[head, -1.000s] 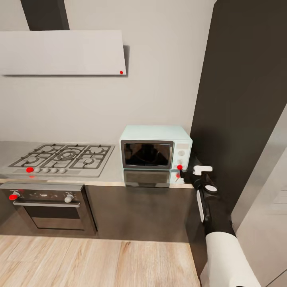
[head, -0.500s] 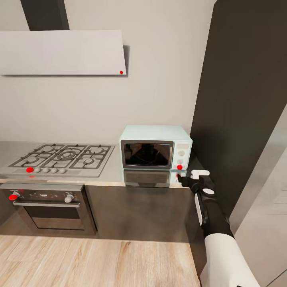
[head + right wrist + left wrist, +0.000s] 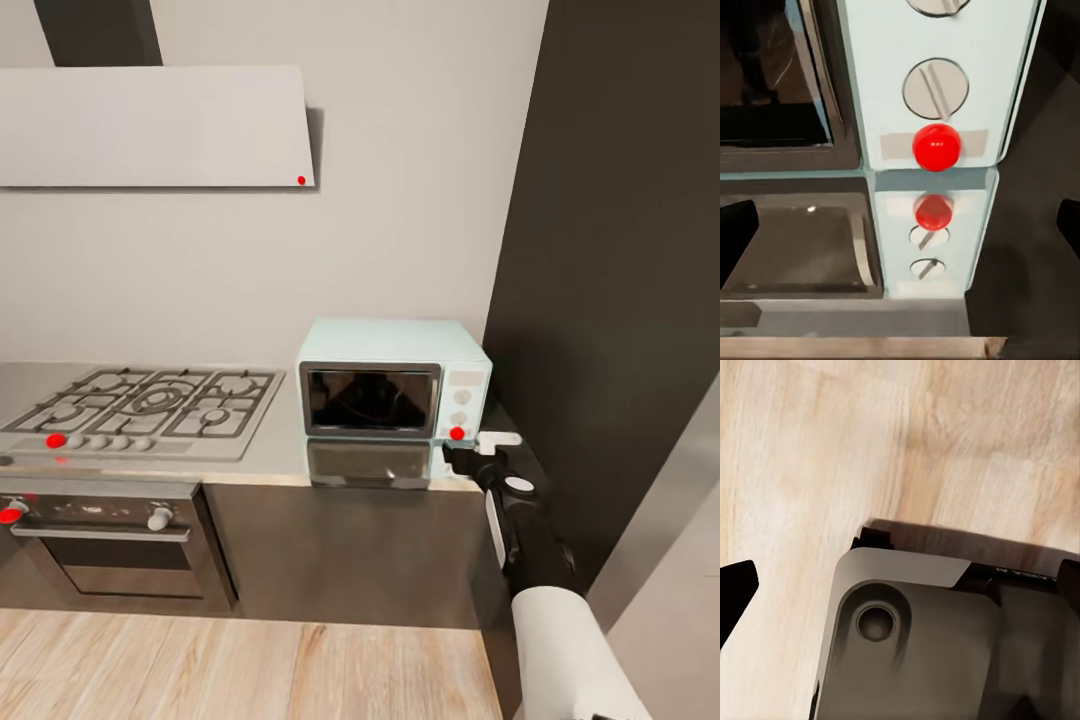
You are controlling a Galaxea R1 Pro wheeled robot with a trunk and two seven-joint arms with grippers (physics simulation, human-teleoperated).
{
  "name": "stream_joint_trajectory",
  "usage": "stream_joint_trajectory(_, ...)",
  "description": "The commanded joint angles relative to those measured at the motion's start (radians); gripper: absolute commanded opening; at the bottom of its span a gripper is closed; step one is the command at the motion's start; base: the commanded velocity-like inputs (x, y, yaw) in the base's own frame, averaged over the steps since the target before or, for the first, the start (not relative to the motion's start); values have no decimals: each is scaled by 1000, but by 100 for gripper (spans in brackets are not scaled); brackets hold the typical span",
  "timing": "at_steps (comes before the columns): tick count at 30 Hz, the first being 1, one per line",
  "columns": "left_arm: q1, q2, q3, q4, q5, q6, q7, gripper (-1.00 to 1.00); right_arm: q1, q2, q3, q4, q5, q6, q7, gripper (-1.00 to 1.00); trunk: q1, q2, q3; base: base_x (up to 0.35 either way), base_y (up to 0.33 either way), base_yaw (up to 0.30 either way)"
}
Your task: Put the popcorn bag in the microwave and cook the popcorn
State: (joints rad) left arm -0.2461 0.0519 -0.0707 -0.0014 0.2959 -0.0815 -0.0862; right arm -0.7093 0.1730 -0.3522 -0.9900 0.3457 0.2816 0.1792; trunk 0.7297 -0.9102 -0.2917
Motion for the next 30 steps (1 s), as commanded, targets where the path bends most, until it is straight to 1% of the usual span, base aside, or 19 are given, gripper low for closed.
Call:
stream_joint_trajectory(1,-1,0,-8,1,10,-4,-4,100,-1,2,-5,7,10,2,10,100,0,-1,-1,34,0,0)
stream_joint_trajectory(4,-1,0,-8,1,11,-5,-4,100,-1,2,-7,21,9,-1,10,100,0,-1,-1,14,0,0)
stream_joint_trajectory(5,-1,0,-8,1,10,-5,-4,100,-1,2,-13,25,8,-2,10,100,0,-1,-1,5,0,0)
stream_joint_trajectory(6,-1,0,-8,1,10,-6,-4,100,-1,2,-31,42,8,-2,16,100,0,-1,-1,2,0,0)
stream_joint_trajectory(9,-1,0,-8,1,10,-6,-4,100,-1,-19,-45,66,8,-3,22,100,0,-1,-1,0,0,0)
stream_joint_trajectory(11,-1,0,-8,1,10,-6,-4,100,-1,-38,-49,74,9,-3,24,100,0,-1,-1,0,0,0)
stream_joint_trajectory(14,-1,-1,-8,1,10,-6,-4,100,-1,-48,-51,75,11,-2,25,100,0,-1,-1,0,0,0)
stream_joint_trajectory(25,-1,-1,-8,1,9,-6,-4,100,-1,-48,-50,76,13,-1,12,100,0,-1,-1,2,0,0)
stream_joint_trajectory(30,-1,-1,-8,1,9,-4,-4,100,-1,-48,-49,76,12,-2,11,100,0,-1,-1,131,0,0)
